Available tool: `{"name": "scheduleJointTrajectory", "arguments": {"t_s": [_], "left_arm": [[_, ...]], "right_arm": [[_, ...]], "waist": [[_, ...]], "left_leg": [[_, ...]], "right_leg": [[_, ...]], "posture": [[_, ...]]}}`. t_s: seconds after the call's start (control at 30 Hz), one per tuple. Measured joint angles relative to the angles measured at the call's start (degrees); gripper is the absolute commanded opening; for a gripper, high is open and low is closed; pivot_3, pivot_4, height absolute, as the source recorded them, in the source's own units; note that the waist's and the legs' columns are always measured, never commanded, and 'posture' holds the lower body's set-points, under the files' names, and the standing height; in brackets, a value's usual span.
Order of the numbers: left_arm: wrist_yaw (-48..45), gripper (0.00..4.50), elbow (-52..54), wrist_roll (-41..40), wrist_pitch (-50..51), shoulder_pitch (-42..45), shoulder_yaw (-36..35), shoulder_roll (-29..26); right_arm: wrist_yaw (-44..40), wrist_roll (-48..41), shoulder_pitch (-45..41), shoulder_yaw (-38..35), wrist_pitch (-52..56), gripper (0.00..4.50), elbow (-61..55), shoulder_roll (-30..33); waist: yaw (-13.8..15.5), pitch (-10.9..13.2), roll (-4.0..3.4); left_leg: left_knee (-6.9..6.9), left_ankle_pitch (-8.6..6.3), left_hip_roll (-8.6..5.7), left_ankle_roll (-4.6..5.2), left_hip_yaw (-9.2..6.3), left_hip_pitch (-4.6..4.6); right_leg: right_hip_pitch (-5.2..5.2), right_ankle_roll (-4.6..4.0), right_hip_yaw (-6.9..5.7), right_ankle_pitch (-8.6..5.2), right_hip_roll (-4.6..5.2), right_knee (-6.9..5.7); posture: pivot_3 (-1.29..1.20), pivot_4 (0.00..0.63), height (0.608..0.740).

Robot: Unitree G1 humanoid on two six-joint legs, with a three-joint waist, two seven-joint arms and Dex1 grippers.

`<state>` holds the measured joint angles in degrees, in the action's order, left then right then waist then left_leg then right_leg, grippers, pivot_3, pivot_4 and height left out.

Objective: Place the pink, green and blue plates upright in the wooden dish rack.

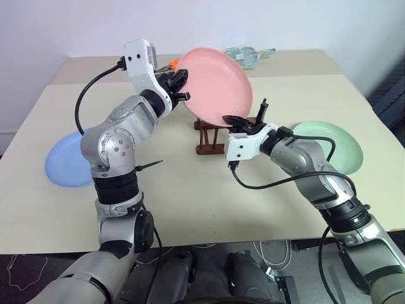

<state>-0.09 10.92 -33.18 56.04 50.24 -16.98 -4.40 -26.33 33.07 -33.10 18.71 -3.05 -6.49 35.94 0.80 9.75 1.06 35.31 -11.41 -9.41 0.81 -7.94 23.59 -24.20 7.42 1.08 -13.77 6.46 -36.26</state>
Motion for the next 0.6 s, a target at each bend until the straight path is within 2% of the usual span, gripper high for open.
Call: {"name": "scheduleJointTrajectory", "arguments": {"t_s": [0.03, 0.13, 0.2, 0.27, 0.37, 0.47, 0.6], "left_arm": [[-0.6, 2.90, -0.1, 0.2, -2.1, 0.1, 0.1, -0.8], [-2.8, 2.90, -1.9, 5.8, -8.7, 0.0, 2.4, -8.6], [-6.3, 2.90, -3.2, 11.2, -13.9, -2.4, 6.9, -16.2], [-11.1, 2.90, -4.3, 15.0, -19.2, -6.6, 10.2, -20.2], [-20.7, 2.90, -3.7, 16.0, -26.4, -14.5, 15.6, -21.9], [-30.4, 2.90, -0.7, 16.4, -31.8, -20.5, 21.0, -24.3], [-36.9, 2.90, 3.5, 14.8, -33.5, -22.5, 22.8, -24.6]], "right_arm": [[0.2, -0.1, 1.2, -1.4, 0.4, 0.00, -0.2, 0.0], [0.6, -2.5, 4.7, -5.9, 1.8, 0.00, -1.4, 0.0], [0.4, -7.8, 6.4, -10.4, 3.3, 0.00, -3.1, -1.3], [-1.7, -18.4, 7.1, -17.1, 8.0, 0.00, -7.1, -4.7], [-3.7, -37.9, 7.0, -27.2, 21.6, 0.00, -14.9, -10.9], [-2.2, -55.9, 7.0, -35.3, 35.6, 0.00, -18.8, -15.6], [0.8, -67.3, 7.3, -39.3, 44.9, 0.00, -20.4, -16.3]], "waist": [[0.0, 0.0, 0.00], [-0.4, 0.0, -0.02], [-0.6, 0.0, -0.05], [-0.5, 0.0, -0.08], [0.0, 0.0, -0.06], [0.0, 0.0, -0.09], [-0.2, 0.0, -0.18]], "left_leg": [[0.00, 0.00, 0.00, 0.00, 0.00, 0.00], [-0.09, 0.02, 0.01, -0.03, 0.10, -0.01], [-0.15, 0.03, 0.04, -0.03, 0.15, -0.03], [-0.16, 0.02, 0.04, -0.02, 0.15, -0.04], [-0.12, -0.05, 0.04, 0.09, 0.07, -0.03], [-0.12, -0.26, 0.04, 0.42, 0.01, -0.02], [-0.16, -0.26, 0.07, 0.43, 0.03, -0.02]], "right_leg": [[0.00, 0.00, 0.00, 0.00, 0.00, 0.00], [-0.12, -0.02, 0.14, 0.01, -0.02, -0.07], [-0.15, -0.04, 0.21, 0.01, 0.03, -0.09], [-0.14, -0.05, 0.23, 0.01, -0.04, -0.08], [-0.06, -0.08, 0.18, 0.04, -0.03, 0.01], [-0.03, -0.19, 0.19, 0.07, 0.03, 0.06], [-0.08, -0.28, 0.18, 0.02, 0.07, 0.06]], "posture": [[0.00, 0.150, 0.719], [0.00, 0.150, 0.719], [0.00, 0.150, 0.719], [0.00, 0.150, 0.719], [0.00, 0.150, 0.719], [0.00, 0.150, 0.719], [0.00, 0.150, 0.719]]}}
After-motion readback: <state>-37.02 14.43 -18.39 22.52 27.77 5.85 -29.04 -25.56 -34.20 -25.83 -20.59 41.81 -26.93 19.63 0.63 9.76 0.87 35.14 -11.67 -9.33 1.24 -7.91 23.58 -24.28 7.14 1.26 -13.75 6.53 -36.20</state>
